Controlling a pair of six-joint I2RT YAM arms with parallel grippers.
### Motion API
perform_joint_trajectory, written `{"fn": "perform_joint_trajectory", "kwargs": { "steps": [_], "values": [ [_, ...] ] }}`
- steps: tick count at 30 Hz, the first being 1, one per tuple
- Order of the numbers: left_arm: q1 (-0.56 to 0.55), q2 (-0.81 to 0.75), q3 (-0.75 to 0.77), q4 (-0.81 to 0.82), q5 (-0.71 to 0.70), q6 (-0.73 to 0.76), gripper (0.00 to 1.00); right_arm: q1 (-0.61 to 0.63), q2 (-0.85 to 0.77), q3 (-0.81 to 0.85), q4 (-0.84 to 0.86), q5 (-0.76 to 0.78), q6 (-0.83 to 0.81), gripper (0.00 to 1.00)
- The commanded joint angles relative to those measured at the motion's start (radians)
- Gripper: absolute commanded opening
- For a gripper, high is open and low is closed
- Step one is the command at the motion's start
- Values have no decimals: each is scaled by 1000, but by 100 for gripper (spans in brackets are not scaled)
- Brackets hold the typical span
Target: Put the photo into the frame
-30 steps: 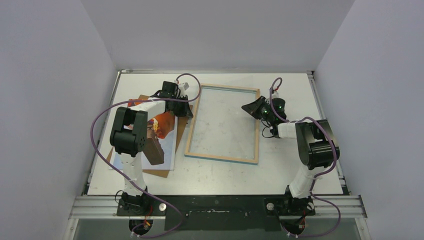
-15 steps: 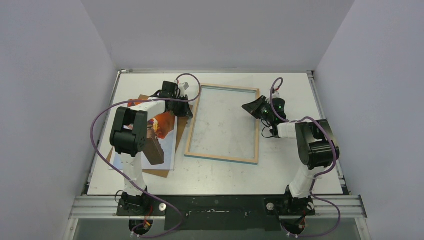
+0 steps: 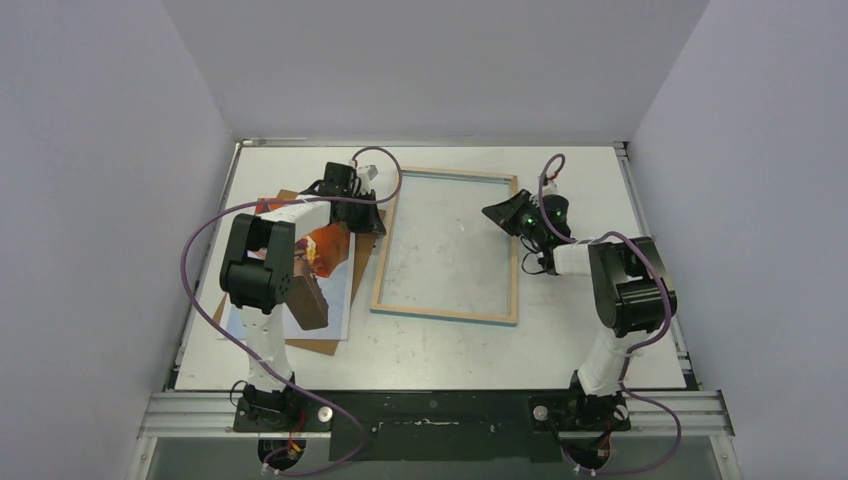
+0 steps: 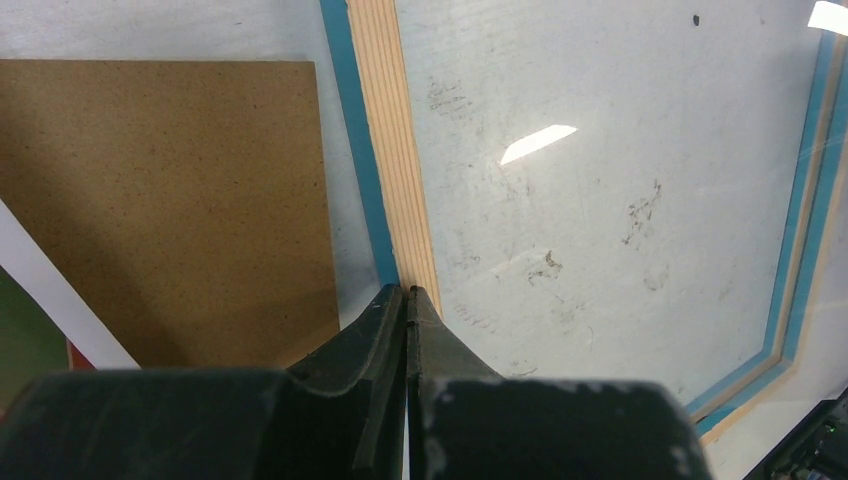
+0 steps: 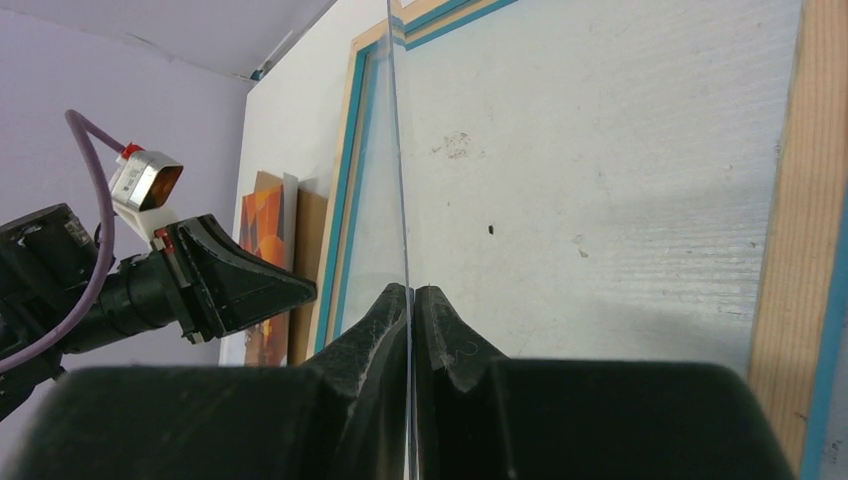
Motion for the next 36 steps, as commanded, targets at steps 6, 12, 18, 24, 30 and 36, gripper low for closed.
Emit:
{"fn": "perform_joint_trajectory", "kwargs": {
  "steps": [6, 12, 18, 24, 30, 36],
  "values": [
    [-43, 39, 2, -58, 78, 3, 0, 46, 46, 33, 93, 47, 11, 5],
    [-45, 40, 6, -56, 80, 1, 0, 50, 60, 77, -28, 81, -49, 5],
    [-43, 34, -3, -54, 80, 2, 0, 94, 41, 172, -241, 172, -180, 13],
    [-40, 27, -12, -50, 87, 0, 0, 161, 29, 273, -472, 315, -303, 54],
    [-34, 26, -18, -44, 92, -1, 0, 225, 39, 365, -622, 439, -375, 87],
    [-31, 24, -28, -35, 96, -5, 0, 265, 53, 449, -765, 566, -431, 93]
  ]
}}
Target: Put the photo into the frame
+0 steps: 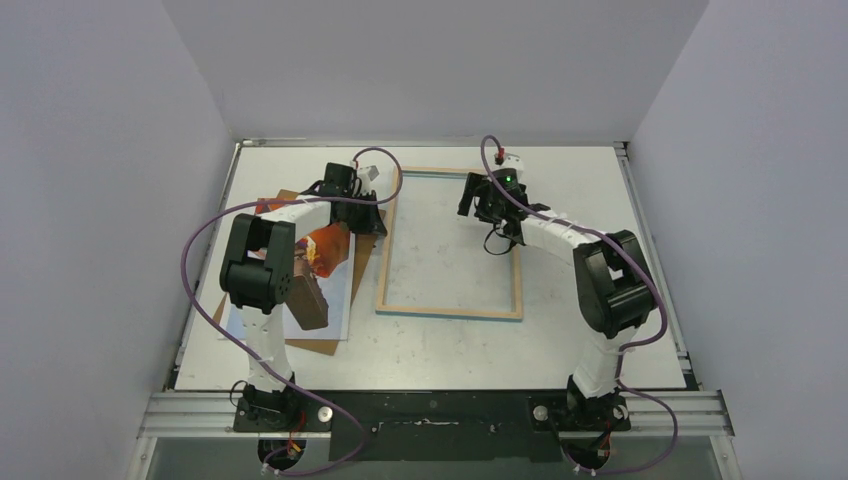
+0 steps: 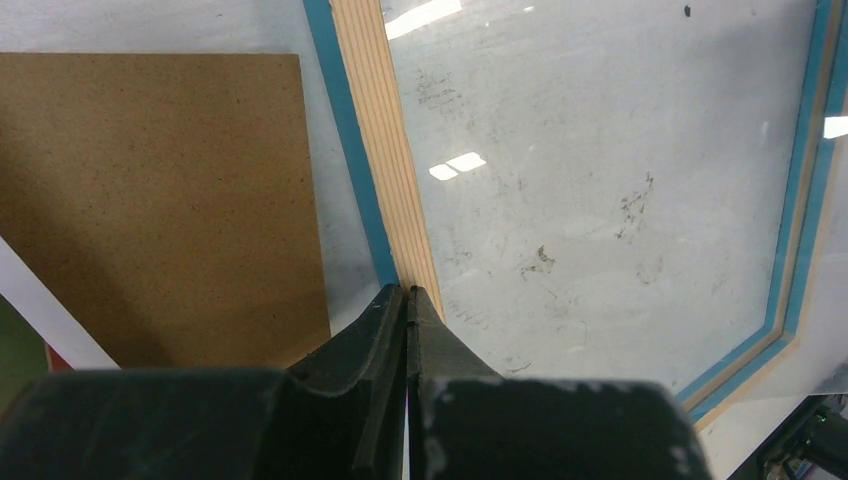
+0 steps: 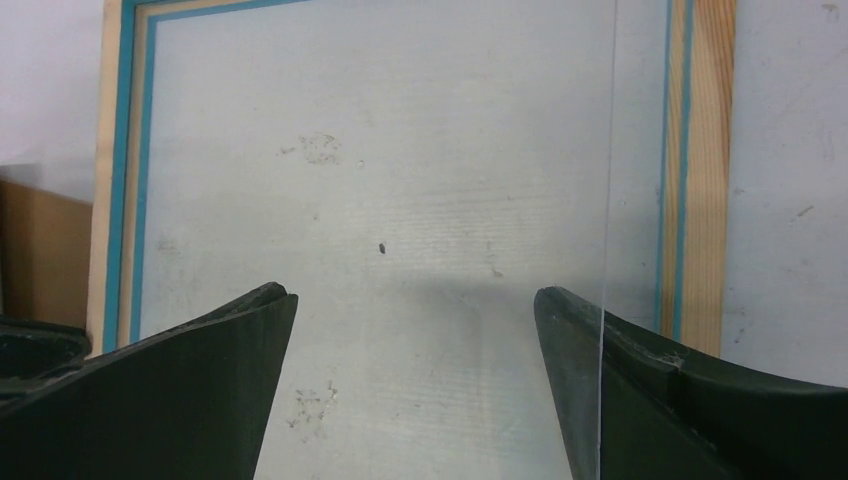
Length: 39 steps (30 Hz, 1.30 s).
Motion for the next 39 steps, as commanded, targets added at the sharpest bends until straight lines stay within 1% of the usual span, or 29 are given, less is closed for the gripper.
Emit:
{"fn": "perform_joint_trajectory", "kwargs": {
  "steps": [1, 3, 8, 14, 26, 32, 39],
  "values": [
    [-31, 25, -27, -34, 86, -4, 0, 56, 14, 80, -118, 93, -54, 92],
    [-30, 25, -26, -35, 86, -4, 0, 68, 21, 98, -147, 125, -70, 90],
    [-28, 22, -27, -33, 88, -5, 0, 94, 44, 136, -206, 198, -95, 90],
    [-22, 19, -29, -34, 91, -7, 0, 103, 73, 171, -257, 236, -116, 90],
    [-12, 18, -34, -31, 93, -6, 0, 94, 72, 186, -283, 199, -154, 90],
    [-9, 13, -38, -31, 93, -6, 0, 73, 58, 166, -291, 202, -161, 90],
    [-7, 13, -38, -31, 94, -6, 0, 48, 30, 148, -283, 159, -167, 90]
  ]
}}
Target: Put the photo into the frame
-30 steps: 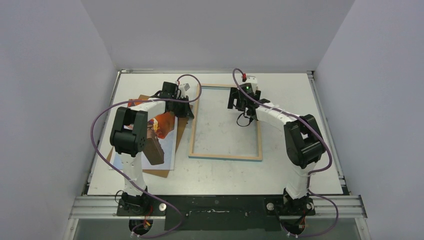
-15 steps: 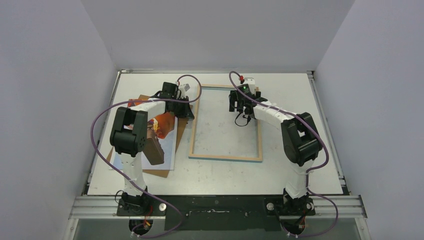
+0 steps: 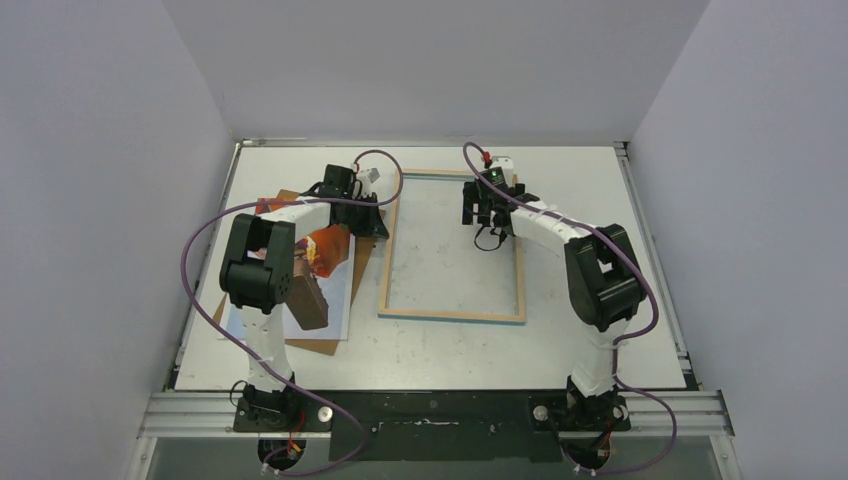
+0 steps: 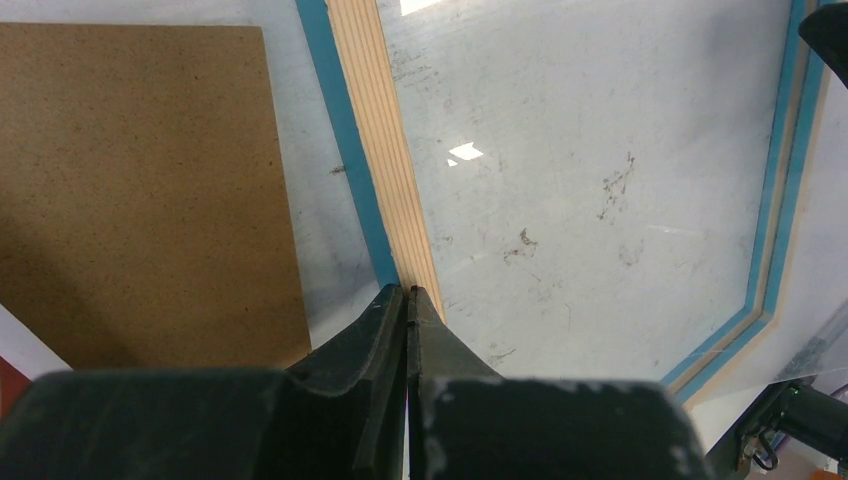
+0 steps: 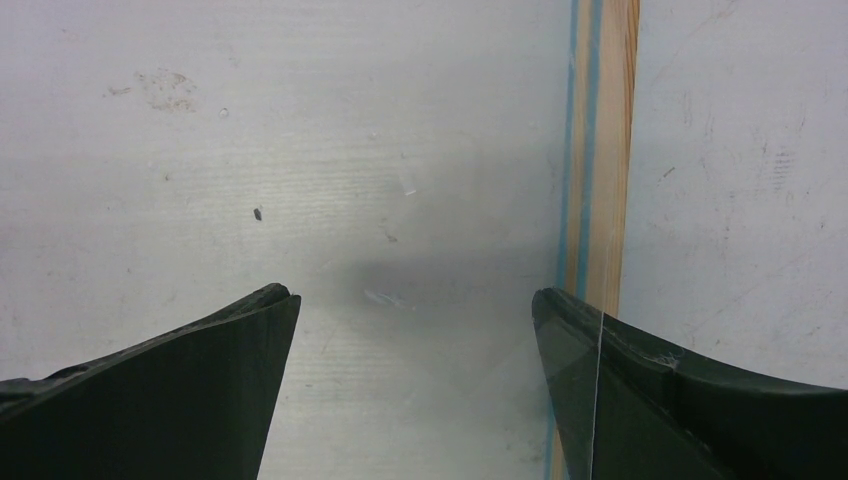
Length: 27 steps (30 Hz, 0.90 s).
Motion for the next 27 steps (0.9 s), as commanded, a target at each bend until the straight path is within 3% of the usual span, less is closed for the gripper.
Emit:
{"fn": "perform_joint_trajectory", "kwargs": {
  "steps": [1, 27],
  "values": [
    [-10, 13, -22, -32, 43, -1, 0, -3, -39, -3, 10, -68, -7, 90],
    [-8, 18, 1, -41, 28, 3, 0, -60, -70, -32, 14, -85, -18, 90]
  ]
}}
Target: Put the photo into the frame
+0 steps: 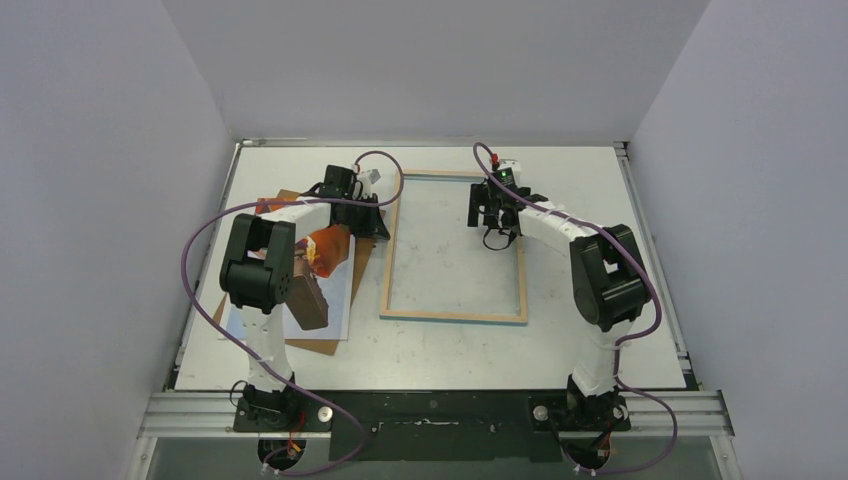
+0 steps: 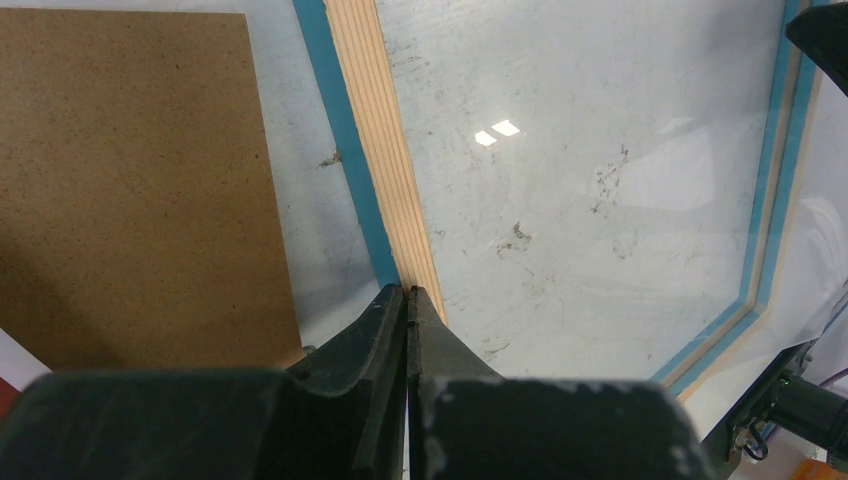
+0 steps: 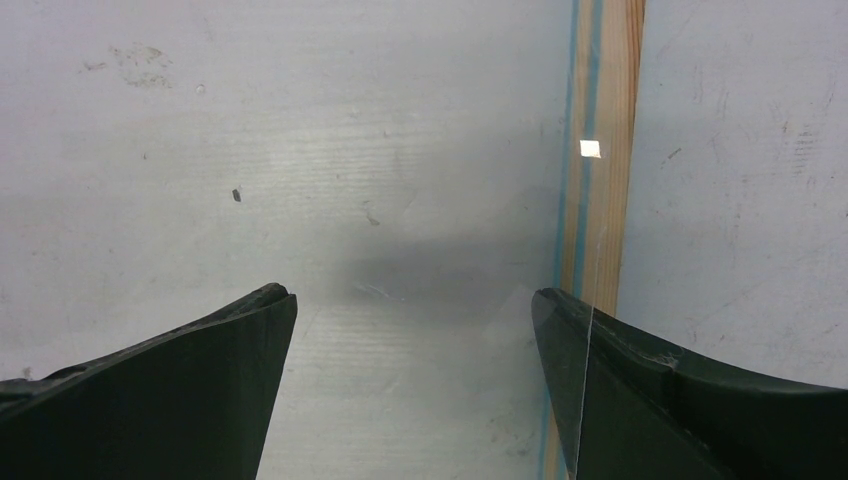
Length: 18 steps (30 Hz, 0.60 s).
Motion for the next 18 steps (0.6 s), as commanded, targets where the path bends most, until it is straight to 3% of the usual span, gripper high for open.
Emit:
{"fn": "perform_joint_trajectory", "kwargs": {
  "steps": [1, 18],
  "values": [
    [-8, 18, 2, -34, 11, 7, 0, -6, -54, 1, 18, 11, -16, 90],
    [-9, 16, -5, -31, 14, 10, 0, -8, -42, 43, -33, 69, -42, 90]
  ]
}}
